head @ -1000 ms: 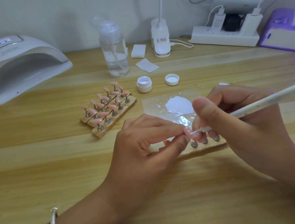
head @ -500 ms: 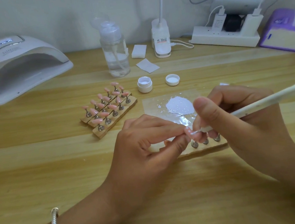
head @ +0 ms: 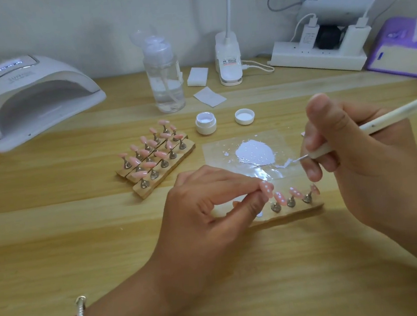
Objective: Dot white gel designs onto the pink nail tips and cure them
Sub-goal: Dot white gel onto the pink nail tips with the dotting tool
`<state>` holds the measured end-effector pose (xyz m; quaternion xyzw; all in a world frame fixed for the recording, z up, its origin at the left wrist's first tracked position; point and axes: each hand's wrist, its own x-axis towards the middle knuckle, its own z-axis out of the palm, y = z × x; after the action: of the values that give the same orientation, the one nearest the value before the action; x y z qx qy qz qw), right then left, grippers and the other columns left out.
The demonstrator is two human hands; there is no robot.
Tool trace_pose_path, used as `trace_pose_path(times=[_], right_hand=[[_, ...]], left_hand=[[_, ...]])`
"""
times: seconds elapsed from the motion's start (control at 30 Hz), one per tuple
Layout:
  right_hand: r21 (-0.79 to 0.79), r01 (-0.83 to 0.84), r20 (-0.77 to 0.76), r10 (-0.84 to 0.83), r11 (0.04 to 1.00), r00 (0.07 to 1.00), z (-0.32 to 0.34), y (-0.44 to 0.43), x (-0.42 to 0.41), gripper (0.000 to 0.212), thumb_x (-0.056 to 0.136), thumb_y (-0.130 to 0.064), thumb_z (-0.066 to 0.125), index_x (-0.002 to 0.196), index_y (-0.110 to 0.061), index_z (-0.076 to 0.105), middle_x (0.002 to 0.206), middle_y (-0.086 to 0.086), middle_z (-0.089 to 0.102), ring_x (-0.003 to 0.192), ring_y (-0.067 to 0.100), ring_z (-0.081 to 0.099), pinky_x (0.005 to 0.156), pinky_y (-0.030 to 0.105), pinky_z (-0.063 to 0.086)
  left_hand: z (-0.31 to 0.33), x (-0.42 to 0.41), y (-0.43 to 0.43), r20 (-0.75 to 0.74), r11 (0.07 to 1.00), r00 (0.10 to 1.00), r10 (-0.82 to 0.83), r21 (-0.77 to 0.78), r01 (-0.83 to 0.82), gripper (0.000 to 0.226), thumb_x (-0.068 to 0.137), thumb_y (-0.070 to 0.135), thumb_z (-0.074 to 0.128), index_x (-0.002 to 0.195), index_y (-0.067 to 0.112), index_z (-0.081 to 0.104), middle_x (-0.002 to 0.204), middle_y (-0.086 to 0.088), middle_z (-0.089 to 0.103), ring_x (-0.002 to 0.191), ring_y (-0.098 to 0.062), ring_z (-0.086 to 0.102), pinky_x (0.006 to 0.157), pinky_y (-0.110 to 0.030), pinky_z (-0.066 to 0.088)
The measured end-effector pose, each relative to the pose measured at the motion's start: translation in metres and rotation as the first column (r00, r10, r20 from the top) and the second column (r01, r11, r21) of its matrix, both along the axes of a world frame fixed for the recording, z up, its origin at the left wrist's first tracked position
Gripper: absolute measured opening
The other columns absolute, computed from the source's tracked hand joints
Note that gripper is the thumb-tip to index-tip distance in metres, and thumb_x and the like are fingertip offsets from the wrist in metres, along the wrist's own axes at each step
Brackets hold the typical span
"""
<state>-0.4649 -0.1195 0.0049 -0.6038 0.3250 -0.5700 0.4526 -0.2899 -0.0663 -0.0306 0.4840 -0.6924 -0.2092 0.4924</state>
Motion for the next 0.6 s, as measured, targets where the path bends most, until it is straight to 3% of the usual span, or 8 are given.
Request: trace_pose_path(times=[0.1,0.2,0.27,0.33,0.37,0.43,0.6], right_hand=[[-0.009,0.014,0.002,-0.014,1.000,1.000,-0.001,-0.008,-0.004,0.044,0.079,-0.056,0.067,0.054,-0.020,0.061,0.049,-0.011,0.048,0.042,0.011,0.047,0.048,0.021,0.041],[0.019,0.001,-0.028,0.000,1.000,1.000,-0.005,-0.021,-0.014,0.039,0.086,-0.055,0.064,0.064,-0.023,0.071,0.059,-0.006,0.061,0.056,0.014,0.061,0.062,0.021,0.051],[0.052,0.003,-0.107,0.003,0.999,0.994,-0.009,-0.031,-0.023,0.031,0.090,-0.043,0.057,0.075,-0.025,0.076,0.072,-0.002,0.070,0.074,0.017,0.069,0.079,0.029,0.054],[0.073,0.042,-0.239,-0.024,0.996,0.971,-0.014,-0.037,-0.029,0.026,0.092,-0.035,0.052,0.084,-0.028,0.076,0.080,-0.001,0.074,0.086,0.010,0.068,0.086,0.020,0.048],[0.079,0.075,-0.298,-0.048,0.994,0.953,-0.017,-0.039,-0.030,0.024,0.093,-0.035,0.053,0.086,-0.029,0.075,0.079,-0.003,0.074,0.083,0.005,0.066,0.077,0.011,0.046],[0.088,0.132,-0.353,-0.093,0.987,0.931,-0.022,-0.041,-0.031,0.020,0.096,-0.035,0.060,0.085,-0.023,0.071,0.070,-0.008,0.071,0.063,0.004,0.056,0.053,0.009,0.040],[0.013,0.142,-0.372,-0.127,0.990,0.919,-0.028,-0.042,-0.028,0.035,0.085,-0.041,0.064,0.076,-0.008,0.069,0.058,-0.004,0.064,0.056,0.001,0.053,0.053,0.010,0.038]], left_hand=[[0.001,0.000,0.001,-0.007,1.000,1.000,0.009,0.007,-0.009,0.008,0.083,0.029,0.074,0.086,0.025,0.080,0.089,0.022,0.075,0.090,-0.005,0.069,0.088,-0.047,0.046],[0.002,-0.001,0.002,-0.008,1.000,1.000,0.023,0.015,-0.023,0.006,0.083,0.030,0.073,0.086,0.028,0.079,0.088,0.022,0.075,0.089,-0.005,0.069,0.090,-0.039,0.044],[0.002,0.000,0.002,-0.016,0.999,0.999,0.041,0.035,-0.041,0.005,0.082,0.030,0.074,0.085,0.031,0.078,0.087,0.021,0.075,0.089,-0.006,0.069,0.089,-0.032,0.043],[0.002,0.001,0.003,-0.017,0.997,0.998,0.059,0.046,-0.058,0.004,0.081,0.030,0.075,0.082,0.032,0.077,0.085,0.020,0.074,0.089,-0.007,0.068,0.087,-0.027,0.042],[0.002,0.001,0.003,-0.014,0.997,0.998,0.065,0.047,-0.064,0.004,0.080,0.029,0.076,0.081,0.032,0.077,0.083,0.021,0.074,0.088,-0.006,0.068,0.087,-0.026,0.041],[0.002,0.001,0.004,-0.008,0.997,0.998,0.068,0.049,-0.068,0.006,0.078,0.027,0.076,0.080,0.033,0.076,0.082,0.022,0.074,0.088,-0.003,0.067,0.087,-0.026,0.041],[0.002,0.001,0.003,0.009,0.995,0.997,0.075,0.071,-0.076,0.008,0.075,0.029,0.077,0.077,0.037,0.076,0.080,0.024,0.073,0.089,-0.005,0.066,0.082,-0.020,0.043]])
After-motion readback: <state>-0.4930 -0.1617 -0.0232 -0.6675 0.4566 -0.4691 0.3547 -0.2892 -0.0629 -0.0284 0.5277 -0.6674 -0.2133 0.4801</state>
